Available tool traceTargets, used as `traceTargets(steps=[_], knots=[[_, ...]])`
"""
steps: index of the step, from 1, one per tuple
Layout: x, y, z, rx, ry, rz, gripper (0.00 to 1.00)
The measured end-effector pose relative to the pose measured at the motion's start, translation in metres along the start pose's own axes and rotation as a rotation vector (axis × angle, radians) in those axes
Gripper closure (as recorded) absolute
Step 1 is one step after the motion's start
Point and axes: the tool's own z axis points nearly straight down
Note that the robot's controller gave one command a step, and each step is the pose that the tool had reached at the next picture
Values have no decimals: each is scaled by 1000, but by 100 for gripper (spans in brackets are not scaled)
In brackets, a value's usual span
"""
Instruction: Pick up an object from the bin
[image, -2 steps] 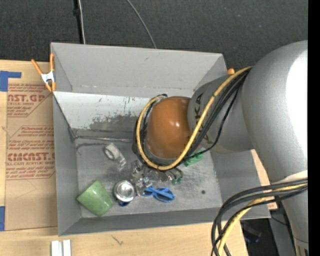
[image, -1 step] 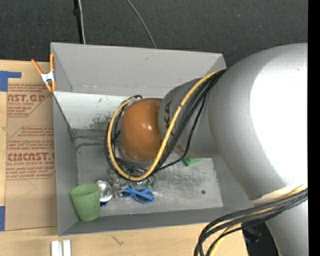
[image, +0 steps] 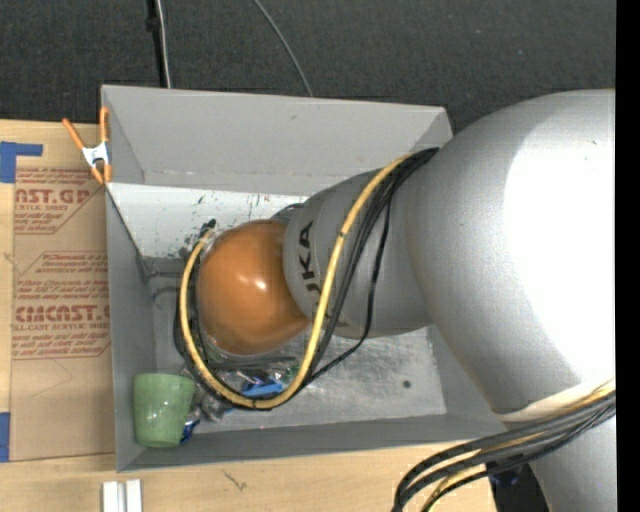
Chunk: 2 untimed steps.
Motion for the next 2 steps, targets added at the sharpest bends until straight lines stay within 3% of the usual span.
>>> traceTargets(steps=[1,2], knots=[[-26,-36,-100,5,-7,45,100],[-36,-25,-137,1,-2,-80,100]])
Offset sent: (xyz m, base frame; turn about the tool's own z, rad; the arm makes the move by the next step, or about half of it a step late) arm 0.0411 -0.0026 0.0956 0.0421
